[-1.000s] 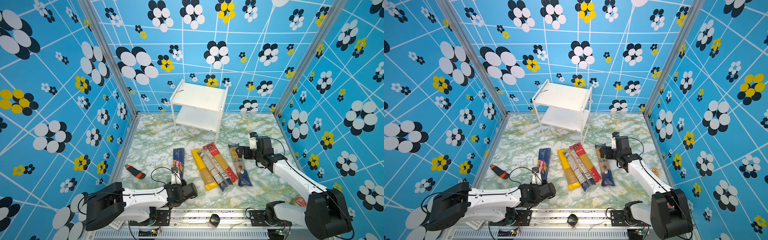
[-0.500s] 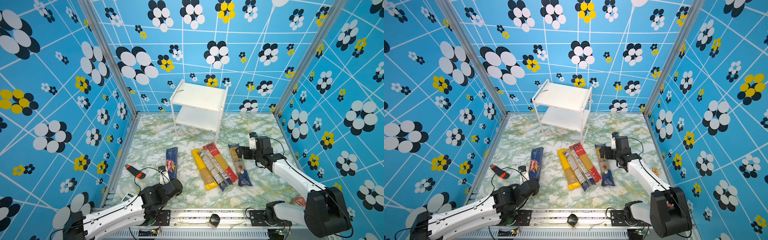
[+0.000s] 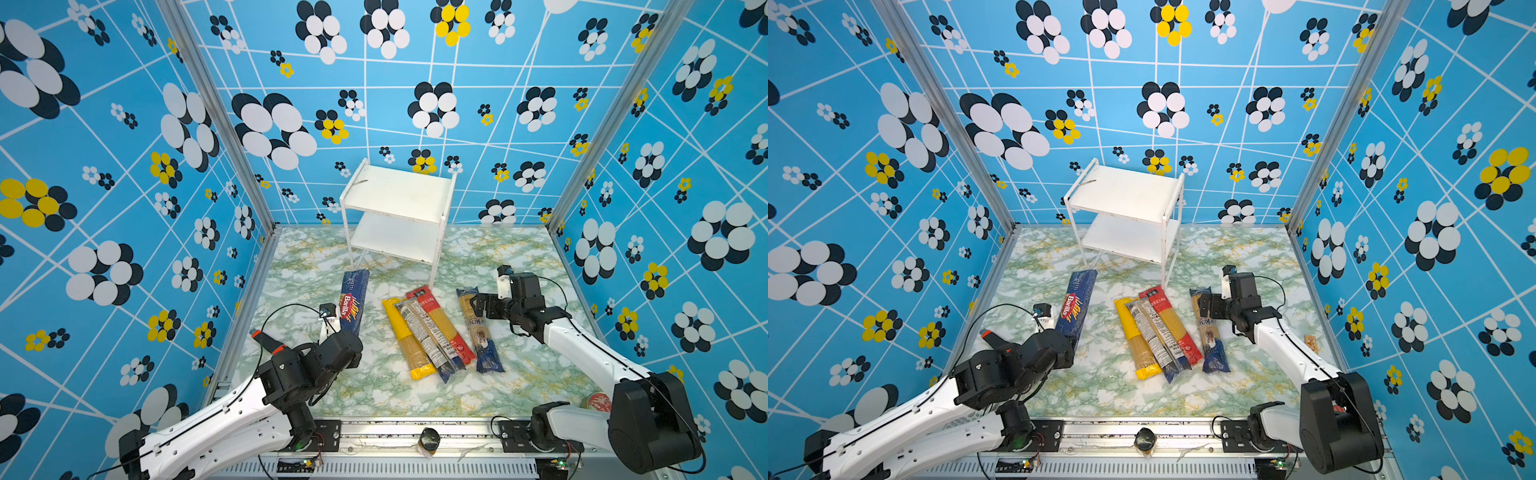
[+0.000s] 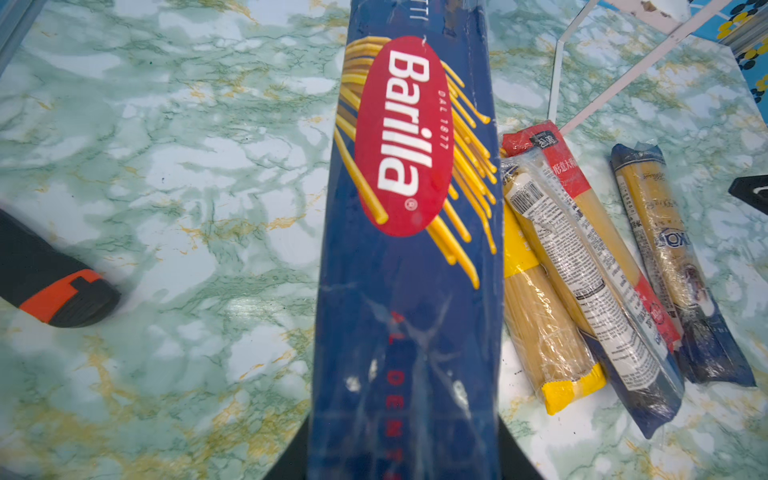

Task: Place and organize the pasta boxes and bags onto the shelf
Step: 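Carry the Barilla box upright with the left gripper toward the white shelf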

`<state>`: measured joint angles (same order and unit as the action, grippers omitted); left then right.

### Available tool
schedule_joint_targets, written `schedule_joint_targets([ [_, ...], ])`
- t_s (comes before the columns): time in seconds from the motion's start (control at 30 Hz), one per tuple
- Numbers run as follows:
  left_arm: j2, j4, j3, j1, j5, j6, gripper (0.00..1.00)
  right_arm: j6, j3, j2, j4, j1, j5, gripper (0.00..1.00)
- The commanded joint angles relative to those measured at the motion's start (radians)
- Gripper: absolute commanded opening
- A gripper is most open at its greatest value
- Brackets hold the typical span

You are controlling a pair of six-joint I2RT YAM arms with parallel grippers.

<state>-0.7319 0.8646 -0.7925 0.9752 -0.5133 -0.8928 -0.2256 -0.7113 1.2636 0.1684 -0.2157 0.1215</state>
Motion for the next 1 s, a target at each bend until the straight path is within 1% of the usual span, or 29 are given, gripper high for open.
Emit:
schedule_joint_targets([
  [0.0, 0.015, 0.015, -0.102, -0.011, -0.018, 0.077, 0.0, -0.01, 0.003, 0.011, -0.007, -0.007, 0.005, 0.99],
  [0.17, 0.031, 0.026, -0.191, -0.012, 0.063, 0.124, 0.0, -0.009, 0.003, 0.016, -0.007, -0.007, 0.001, 0.99],
  [0.23, 0.025, 0.067, -0.251, -0.013, 0.097, 0.143, 0.0, -0.009, 0.001, 0.017, -0.007, -0.008, 0.002, 0.99],
  [0.37, 0.023, 0.147, -0.367, -0.014, 0.126, 0.17, 0.0, -0.001, 0.003, 0.016, -0.004, -0.008, -0.001, 0.99],
  [0.6, 0.059, 0.096, -0.445, -0.014, 0.209, 0.227, 0.0, 0.008, -0.004, 0.026, 0.006, -0.008, -0.015, 0.99],
  [0.8, 0.057, 0.062, -0.5, -0.014, 0.226, 0.285, 0.0, 0.015, -0.016, 0.04, 0.015, -0.007, -0.017, 0.99],
  [0.97, 0.018, 0.029, -0.589, -0.014, 0.212, 0.37, 0.0, 0.014, -0.02, 0.046, 0.016, -0.008, -0.011, 0.99],
])
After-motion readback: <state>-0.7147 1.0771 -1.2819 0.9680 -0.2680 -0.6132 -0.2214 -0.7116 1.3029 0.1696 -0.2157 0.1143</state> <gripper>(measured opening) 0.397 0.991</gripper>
